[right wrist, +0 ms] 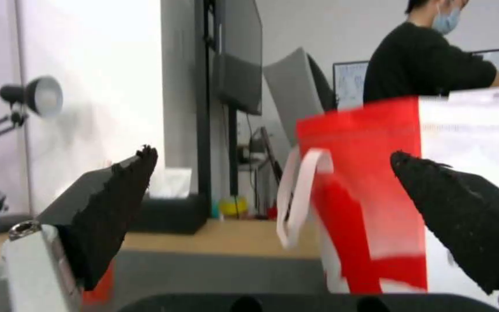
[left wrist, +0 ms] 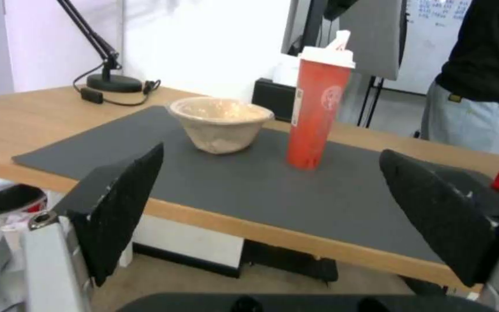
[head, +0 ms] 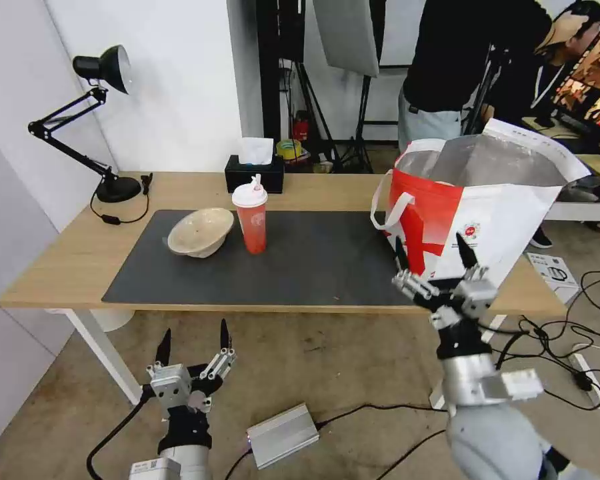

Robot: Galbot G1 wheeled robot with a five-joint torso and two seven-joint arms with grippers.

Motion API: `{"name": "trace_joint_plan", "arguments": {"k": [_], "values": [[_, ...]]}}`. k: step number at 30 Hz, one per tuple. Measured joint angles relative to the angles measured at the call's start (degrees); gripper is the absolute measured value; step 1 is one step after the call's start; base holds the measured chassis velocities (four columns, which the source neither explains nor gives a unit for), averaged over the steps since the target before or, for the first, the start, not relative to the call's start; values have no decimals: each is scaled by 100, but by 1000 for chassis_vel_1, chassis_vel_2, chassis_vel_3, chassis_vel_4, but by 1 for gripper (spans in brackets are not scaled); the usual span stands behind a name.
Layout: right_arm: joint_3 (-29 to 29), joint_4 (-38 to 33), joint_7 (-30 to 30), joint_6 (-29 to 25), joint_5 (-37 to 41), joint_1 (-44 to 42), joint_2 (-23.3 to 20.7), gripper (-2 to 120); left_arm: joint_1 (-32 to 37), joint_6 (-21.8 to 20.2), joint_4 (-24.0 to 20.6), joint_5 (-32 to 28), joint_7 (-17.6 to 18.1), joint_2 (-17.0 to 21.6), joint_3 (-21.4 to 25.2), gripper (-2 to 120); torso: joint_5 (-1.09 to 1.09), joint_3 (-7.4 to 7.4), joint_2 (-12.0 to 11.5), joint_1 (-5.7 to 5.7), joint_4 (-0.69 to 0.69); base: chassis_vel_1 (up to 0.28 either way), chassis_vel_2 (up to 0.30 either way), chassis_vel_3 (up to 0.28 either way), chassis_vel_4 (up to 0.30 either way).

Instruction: Pick up the trash from the table and place it into the takeout bag.

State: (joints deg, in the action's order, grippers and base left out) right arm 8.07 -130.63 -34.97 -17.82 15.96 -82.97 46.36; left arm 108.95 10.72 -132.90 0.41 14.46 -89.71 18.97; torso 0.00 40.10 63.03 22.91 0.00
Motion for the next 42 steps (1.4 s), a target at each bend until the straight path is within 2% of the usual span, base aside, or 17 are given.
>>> {"name": "trace_joint_plan", "arguments": {"k": [8,14,22,42], "values": [[-116,181,-5,-64,-376,-524,175,100,-13,0,7,-4,-9,-4,-24,100,0,1,0,0,1,0,0,0,0],[-131,208,-10,154,-499,-905,241,100,-25,0,7,-33,-10,16,-10,100,0,1,0,0,0,0,0,0,0],[-133,210,-120,443,-522,-1015,235,100,-29,3,5,-42,-10,18,-1,100,0,1,0,1,0,0,0,0,0],[-199,316,-153,523,-553,-973,278,100,-43,7,16,-51,-4,31,12,100,0,1,0,1,0,0,0,0,0]]}}
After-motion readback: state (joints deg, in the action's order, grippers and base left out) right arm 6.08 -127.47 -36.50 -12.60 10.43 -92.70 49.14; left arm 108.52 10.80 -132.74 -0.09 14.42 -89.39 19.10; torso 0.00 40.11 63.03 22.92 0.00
